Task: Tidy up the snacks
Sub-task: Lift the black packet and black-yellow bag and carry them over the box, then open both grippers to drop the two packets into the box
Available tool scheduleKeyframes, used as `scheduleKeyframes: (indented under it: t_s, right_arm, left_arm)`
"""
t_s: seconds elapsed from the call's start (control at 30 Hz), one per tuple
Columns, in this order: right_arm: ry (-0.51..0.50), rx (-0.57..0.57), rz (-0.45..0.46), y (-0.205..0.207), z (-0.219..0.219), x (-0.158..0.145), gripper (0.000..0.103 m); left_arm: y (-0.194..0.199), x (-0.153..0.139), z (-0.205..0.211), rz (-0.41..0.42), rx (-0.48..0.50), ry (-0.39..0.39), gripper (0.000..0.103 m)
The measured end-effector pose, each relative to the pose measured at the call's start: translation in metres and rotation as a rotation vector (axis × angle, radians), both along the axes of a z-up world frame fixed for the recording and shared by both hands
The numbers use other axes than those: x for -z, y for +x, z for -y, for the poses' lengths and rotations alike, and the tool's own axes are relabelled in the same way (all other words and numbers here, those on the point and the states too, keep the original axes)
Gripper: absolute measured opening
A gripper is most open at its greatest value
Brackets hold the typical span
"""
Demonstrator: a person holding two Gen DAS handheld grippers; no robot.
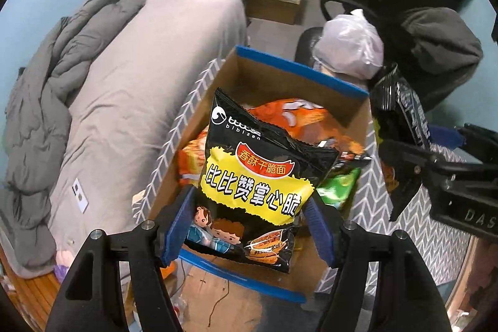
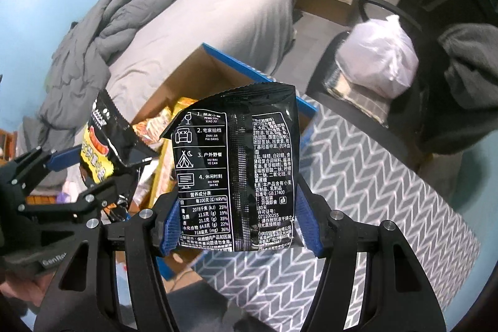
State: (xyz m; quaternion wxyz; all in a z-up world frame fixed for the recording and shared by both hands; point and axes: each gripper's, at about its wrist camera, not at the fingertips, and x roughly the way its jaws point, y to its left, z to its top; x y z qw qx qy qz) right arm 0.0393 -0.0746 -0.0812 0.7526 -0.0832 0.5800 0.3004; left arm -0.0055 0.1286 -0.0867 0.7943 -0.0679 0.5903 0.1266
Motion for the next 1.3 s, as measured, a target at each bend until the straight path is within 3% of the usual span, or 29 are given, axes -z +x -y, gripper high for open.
scheduleKeyframes:
  t_s: [0.27, 0.67, 0.9, 1.3]
  right_arm:
    - [-0.022, -0.057, 0.002, 0.014, -0.041, 0.001, 0.063]
    - [-0.080, -0.097, -0.033, 0.022, -0.079, 0.014, 0.063]
    - [-0.094, -0.090, -0.014, 0.020, -0.082, 0.009, 0.074]
    - [-0.057, -0.037, 0.033, 0.013, -0.063, -0.023, 0.075]
  left_arm:
    - [-0.001, 0.018, -0.030, -0.033, -0.081, -0.046, 0.070]
    - [0.005, 0.025, -0.044, -0.042, -0.118, -0.045, 0.073]
    - [0.003, 0.022, -0.045, -0.040, -0.105, -0.030, 0.079]
    - [-0.010, -0.008, -0.035, -0.011, -0.079, -0.015, 0.080]
